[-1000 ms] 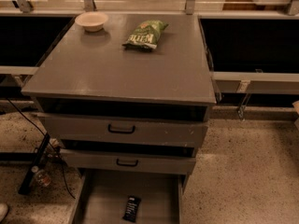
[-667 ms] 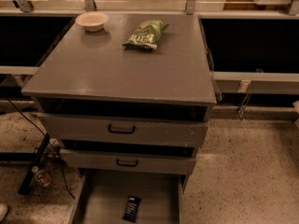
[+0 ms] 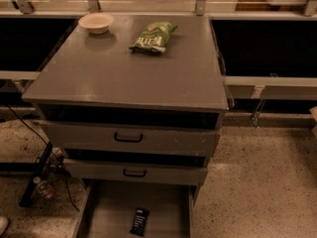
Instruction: Pick rxbar blueberry from bottom drawer and place on counter
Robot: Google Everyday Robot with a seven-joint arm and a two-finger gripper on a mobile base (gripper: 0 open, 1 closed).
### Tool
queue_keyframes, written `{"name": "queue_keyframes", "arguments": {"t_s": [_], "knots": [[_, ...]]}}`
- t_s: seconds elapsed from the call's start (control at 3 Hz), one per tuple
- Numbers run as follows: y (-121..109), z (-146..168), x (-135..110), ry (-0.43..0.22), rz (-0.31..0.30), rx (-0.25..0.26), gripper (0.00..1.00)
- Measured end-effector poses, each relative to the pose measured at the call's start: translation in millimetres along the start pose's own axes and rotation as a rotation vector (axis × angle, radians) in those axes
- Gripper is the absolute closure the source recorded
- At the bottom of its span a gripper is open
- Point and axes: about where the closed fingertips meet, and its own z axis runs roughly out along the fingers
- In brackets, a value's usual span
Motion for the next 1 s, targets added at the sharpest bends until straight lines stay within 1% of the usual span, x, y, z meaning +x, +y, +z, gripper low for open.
{"name": "queue_keyframes", "arguments": {"t_s": [0.33,0.67,1.0], "knots": [[-15,-33,-12,0.067,-0.146,-0.037,0.0],[-25,-43,-18,0.057,-0.18,-0.014,0.0],[-26,-43,-21,0.058,-0.18,0.002,0.0]]}}
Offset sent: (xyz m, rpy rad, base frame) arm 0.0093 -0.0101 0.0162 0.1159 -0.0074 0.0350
